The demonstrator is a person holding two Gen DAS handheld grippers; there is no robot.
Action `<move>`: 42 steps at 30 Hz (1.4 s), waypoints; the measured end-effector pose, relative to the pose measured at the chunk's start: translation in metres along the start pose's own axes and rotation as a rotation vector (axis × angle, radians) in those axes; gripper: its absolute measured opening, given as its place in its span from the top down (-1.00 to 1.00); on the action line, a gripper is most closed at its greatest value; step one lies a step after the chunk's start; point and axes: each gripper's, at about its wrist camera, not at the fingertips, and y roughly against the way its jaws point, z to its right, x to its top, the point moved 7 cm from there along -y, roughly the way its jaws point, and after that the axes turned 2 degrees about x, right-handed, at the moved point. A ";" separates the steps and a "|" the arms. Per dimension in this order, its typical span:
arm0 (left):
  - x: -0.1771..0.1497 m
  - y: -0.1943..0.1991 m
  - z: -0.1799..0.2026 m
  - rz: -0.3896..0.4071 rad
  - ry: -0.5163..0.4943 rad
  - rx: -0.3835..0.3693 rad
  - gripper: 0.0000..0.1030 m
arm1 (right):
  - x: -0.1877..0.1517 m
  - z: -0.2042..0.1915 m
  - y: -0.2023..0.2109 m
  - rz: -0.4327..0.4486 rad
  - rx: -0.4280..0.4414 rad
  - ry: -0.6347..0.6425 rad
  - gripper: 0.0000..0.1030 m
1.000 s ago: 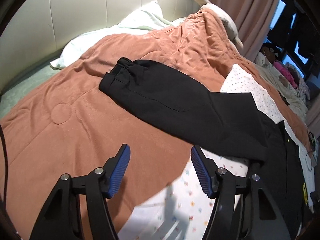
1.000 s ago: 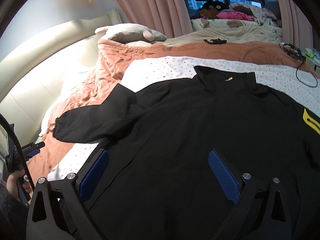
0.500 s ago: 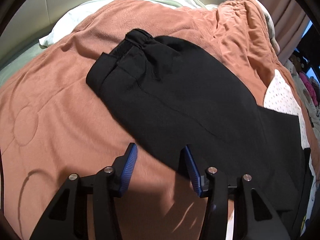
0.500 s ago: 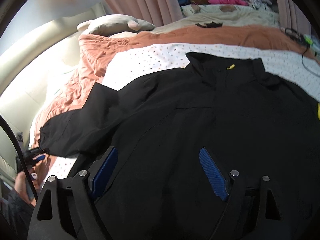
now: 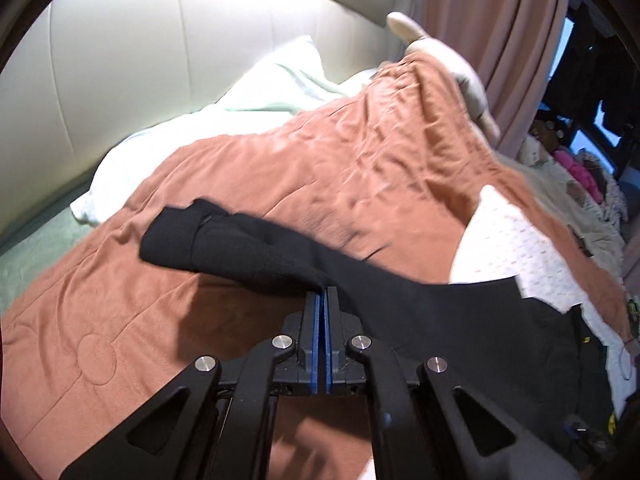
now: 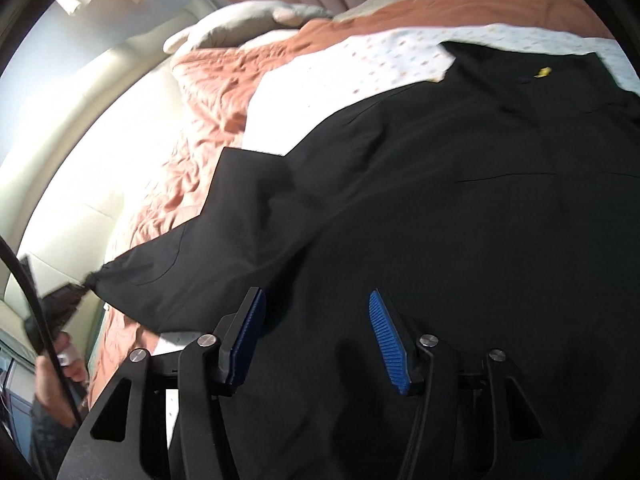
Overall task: Fold large clothes
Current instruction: 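Lift the sleeve with the left tool and fold it across the jacket body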
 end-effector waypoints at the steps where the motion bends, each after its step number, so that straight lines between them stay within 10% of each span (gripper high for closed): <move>1: 0.006 0.009 0.007 0.012 -0.007 -0.014 0.92 | 0.002 0.001 -0.012 -0.017 0.015 -0.016 0.15; 8: 0.042 0.069 0.070 0.100 -0.089 -0.117 0.93 | 0.005 0.013 -0.063 -0.112 0.003 -0.066 0.55; 15: 0.060 0.130 0.140 0.163 -0.167 -0.235 0.93 | 0.018 0.014 -0.007 -0.071 0.060 -0.070 0.53; 20: 0.061 0.165 0.192 0.184 -0.211 -0.314 0.93 | 0.019 0.043 0.071 0.036 0.062 -0.095 -0.57; 29: 0.033 0.205 0.284 0.175 -0.313 -0.424 0.93 | -0.009 0.125 0.191 0.132 0.037 -0.249 -0.57; 42: -0.050 0.221 0.397 0.097 -0.478 -0.517 0.93 | -0.044 0.181 0.237 0.167 0.101 -0.356 -0.57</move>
